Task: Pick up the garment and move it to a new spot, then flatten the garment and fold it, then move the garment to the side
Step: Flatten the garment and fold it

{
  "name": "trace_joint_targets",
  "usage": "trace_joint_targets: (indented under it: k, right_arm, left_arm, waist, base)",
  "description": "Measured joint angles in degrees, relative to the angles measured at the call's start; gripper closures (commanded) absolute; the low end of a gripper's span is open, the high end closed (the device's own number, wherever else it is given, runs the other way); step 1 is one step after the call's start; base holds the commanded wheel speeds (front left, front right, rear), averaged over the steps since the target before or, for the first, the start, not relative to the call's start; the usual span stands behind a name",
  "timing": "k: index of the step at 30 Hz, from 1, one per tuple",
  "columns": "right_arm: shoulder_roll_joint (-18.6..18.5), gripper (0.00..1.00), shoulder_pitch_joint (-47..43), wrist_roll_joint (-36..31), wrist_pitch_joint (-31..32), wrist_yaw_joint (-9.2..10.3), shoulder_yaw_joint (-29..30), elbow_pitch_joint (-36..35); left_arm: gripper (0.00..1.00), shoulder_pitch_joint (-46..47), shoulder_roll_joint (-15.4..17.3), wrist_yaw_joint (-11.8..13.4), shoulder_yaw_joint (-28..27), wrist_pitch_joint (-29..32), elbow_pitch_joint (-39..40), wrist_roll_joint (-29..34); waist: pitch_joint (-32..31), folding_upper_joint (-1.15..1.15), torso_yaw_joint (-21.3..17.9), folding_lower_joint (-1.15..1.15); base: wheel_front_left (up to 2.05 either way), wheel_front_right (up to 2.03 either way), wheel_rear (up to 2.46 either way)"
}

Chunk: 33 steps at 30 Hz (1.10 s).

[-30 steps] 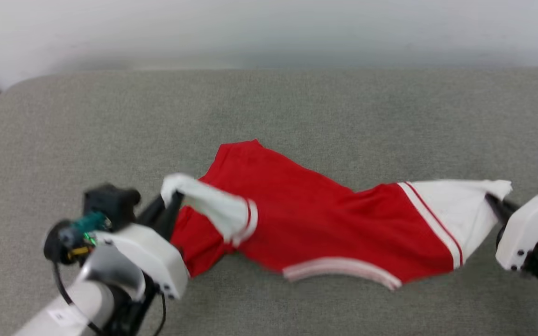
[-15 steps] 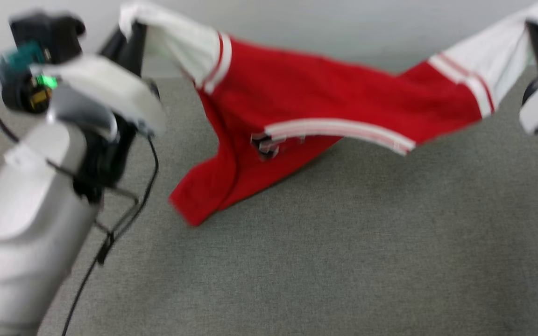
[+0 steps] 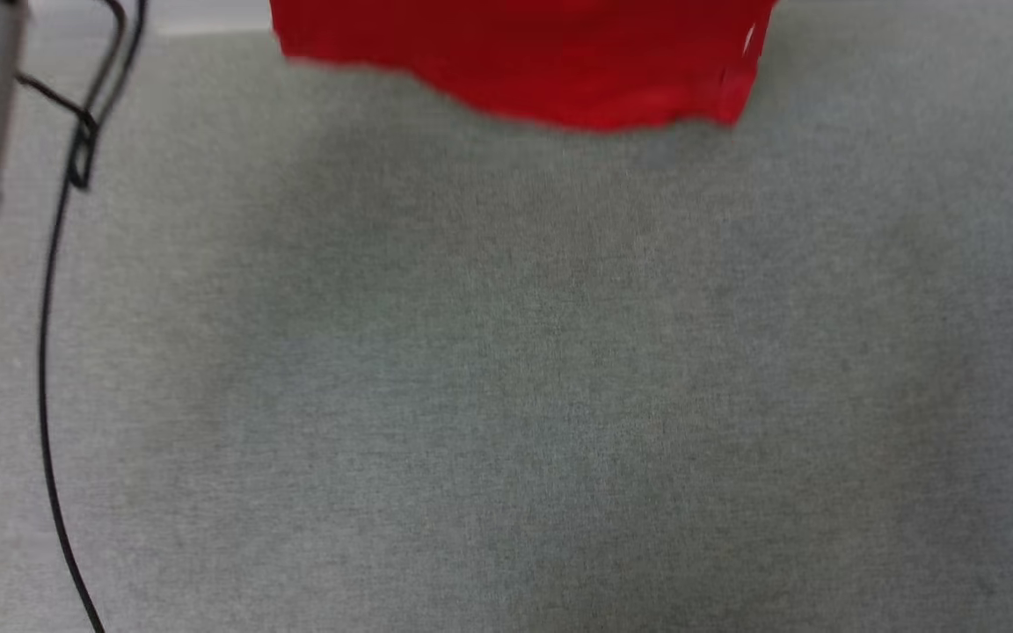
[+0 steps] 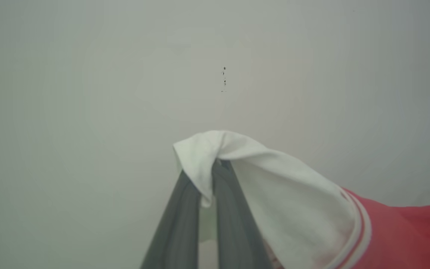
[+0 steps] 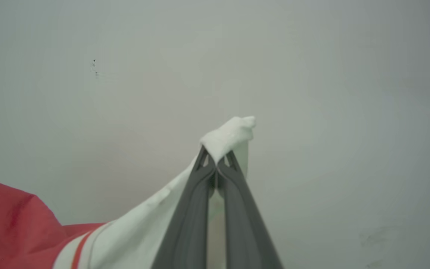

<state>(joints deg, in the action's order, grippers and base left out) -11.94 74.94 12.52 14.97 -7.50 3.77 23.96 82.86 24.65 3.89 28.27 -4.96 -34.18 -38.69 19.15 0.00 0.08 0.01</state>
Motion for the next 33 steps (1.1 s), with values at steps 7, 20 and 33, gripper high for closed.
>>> trace_joint_targets:
  k: [7, 20, 33]
  right_arm:
    - [0.2, 1.0, 13.0, -0.5, -3.9, 0.0, -2.4, 6.0]
    - [1.1, 1.0, 19.7, 3.6, -11.1, 0.0, -8.4, 20.4]
    - [0.2, 1.0, 2.0, 12.2, -19.7, -0.01, -15.6, 28.8]
  left_arm:
    - [1.0, 10.9, 0.8, -2.2, -1.1, -1.8, -6.2, 0.7]
    - [1.0, 13.6, -0.8, -6.5, -1.7, -4.6, -19.1, -1.5]
    - [1.0, -3.5, -3.0, -10.9, -2.2, -9.2, -25.7, -6.4]
  waist:
    - [6.9, 0.0, -0.7, 0.0]
    - [17.2, 0.0, -1.1, 0.0]
    - [13.6, 0.0, -0.8, 0.0]
  base:
    - [0.0, 0.0, 0.0]
    - [0.0, 0.0, 0.0]
    - [0.0, 0.0, 0.0]
